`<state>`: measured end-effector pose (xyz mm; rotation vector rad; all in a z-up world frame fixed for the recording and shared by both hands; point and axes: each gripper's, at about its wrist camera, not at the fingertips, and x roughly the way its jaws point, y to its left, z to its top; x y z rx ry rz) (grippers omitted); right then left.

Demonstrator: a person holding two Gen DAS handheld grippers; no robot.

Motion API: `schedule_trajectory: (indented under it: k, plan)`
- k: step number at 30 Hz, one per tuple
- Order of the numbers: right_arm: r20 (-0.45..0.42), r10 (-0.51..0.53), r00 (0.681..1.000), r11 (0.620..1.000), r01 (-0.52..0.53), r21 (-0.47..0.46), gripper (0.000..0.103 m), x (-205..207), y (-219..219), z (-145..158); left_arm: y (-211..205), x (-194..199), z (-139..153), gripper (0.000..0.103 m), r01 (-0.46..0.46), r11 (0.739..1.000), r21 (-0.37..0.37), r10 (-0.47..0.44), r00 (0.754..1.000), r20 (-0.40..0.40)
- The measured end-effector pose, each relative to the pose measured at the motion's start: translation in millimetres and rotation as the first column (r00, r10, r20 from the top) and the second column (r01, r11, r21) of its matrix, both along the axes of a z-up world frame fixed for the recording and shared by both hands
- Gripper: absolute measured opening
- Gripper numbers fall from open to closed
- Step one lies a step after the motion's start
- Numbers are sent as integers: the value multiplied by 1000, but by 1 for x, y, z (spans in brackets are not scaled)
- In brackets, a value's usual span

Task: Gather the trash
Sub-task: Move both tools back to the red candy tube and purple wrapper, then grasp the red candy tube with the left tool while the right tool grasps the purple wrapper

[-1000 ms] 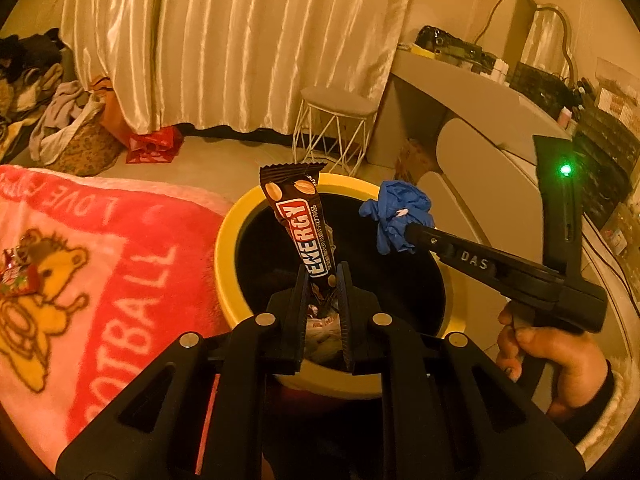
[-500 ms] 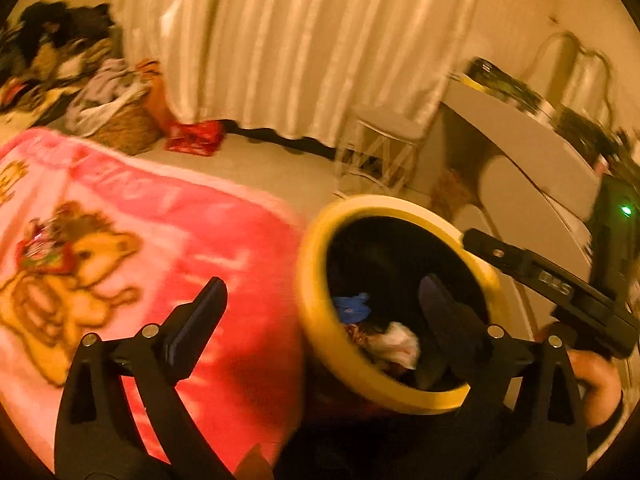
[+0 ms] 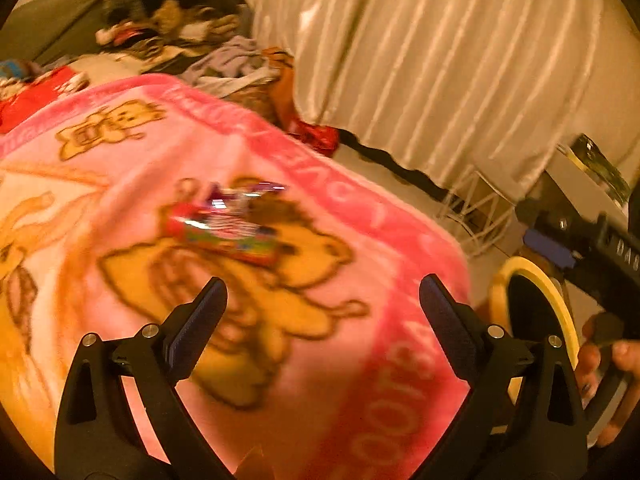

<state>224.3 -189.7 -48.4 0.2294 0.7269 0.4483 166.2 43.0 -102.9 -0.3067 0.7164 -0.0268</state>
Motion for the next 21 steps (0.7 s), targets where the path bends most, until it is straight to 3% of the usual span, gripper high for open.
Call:
schedule_trajectory:
  k: [10,13,21]
  plan:
    - [-135,170,976,985,-169,15,66,59,108,-27,57,12,-17,88,-87,994,-59,84,996,-42]
    - [-181,198,963,980,-199,16,65,70,131,-39,68,19,-24,81,-92,991,-101,86,995,-58]
    - [-290,232,929,972,-235,25,45,95,166,-71,85,36,-43,68,-92,973,-213,69,991,-114]
